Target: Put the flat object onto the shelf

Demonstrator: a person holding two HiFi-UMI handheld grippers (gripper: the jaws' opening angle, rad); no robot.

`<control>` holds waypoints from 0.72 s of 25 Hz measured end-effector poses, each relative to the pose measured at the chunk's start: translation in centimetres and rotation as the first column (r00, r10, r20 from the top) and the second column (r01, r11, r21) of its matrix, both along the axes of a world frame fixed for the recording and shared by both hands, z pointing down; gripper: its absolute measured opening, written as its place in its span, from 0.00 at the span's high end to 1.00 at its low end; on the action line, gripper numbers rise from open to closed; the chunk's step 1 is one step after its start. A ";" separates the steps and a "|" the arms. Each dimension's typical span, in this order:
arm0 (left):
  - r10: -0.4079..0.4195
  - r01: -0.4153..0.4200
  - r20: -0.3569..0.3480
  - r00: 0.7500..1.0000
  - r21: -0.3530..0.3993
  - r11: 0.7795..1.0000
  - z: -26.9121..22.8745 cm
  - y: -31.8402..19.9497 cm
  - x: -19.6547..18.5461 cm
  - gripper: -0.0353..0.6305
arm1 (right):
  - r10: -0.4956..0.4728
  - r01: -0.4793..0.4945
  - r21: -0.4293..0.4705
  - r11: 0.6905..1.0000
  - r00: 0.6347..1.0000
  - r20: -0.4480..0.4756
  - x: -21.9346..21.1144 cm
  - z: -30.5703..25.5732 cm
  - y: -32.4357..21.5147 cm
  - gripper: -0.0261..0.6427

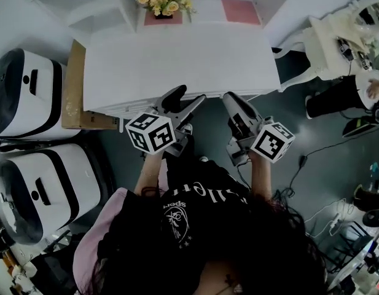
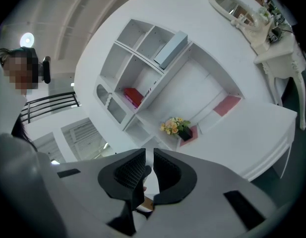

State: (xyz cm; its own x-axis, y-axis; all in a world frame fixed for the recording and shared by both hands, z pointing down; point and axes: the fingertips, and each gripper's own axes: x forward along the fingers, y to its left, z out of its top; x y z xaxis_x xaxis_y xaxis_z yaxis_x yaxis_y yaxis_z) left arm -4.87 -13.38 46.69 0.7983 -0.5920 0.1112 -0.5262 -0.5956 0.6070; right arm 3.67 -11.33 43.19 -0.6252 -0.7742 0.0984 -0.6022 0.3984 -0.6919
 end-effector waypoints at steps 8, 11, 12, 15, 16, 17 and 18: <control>-0.053 0.052 0.045 0.998 0.029 0.998 0.3 9.8 1.0 0.62 | -0.068 0.068 -0.009 0.998 0.997 0.026 0.8 1.1 9.1 0.84; -0.067 0.064 0.068 0.995 0.035 0.997 0.8 13.0 1.1 0.69 | -0.107 0.107 -0.015 0.994 0.994 0.031 0.4 1.7 11.9 0.84; -0.071 0.069 0.072 0.995 0.036 0.997 0.9 13.9 1.1 0.71 | -0.120 0.120 -0.016 0.993 0.992 0.030 0.2 1.9 12.8 0.84; -0.092 0.089 0.076 0.993 0.032 0.995 1.2 16.8 0.6 0.80 | -0.164 0.165 -0.022 0.986 0.986 0.022 -0.7 2.6 15.1 0.84; -0.098 0.096 0.076 0.992 0.032 0.995 1.3 17.6 0.4 0.82 | -0.176 0.177 -0.023 0.984 0.984 0.020 -1.1 2.8 15.9 0.84; -0.102 0.100 0.075 0.992 0.033 0.994 1.4 18.3 0.3 0.83 | -0.186 0.186 -0.023 0.982 0.982 0.019 -1.4 3.0 16.5 0.84; -0.105 0.103 0.075 0.992 0.034 0.994 1.5 18.9 0.1 0.85 | -0.194 0.194 -0.022 0.981 0.981 0.019 -1.6 3.2 17.1 0.84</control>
State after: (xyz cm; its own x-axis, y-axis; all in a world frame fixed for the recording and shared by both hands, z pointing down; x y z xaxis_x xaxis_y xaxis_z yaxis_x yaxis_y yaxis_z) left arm -4.75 5.57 48.23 0.7221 -0.6752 0.1508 -0.6305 -0.5525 0.5451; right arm 2.07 5.76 46.35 -0.7649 -0.6359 0.1029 -0.5032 0.4901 -0.7118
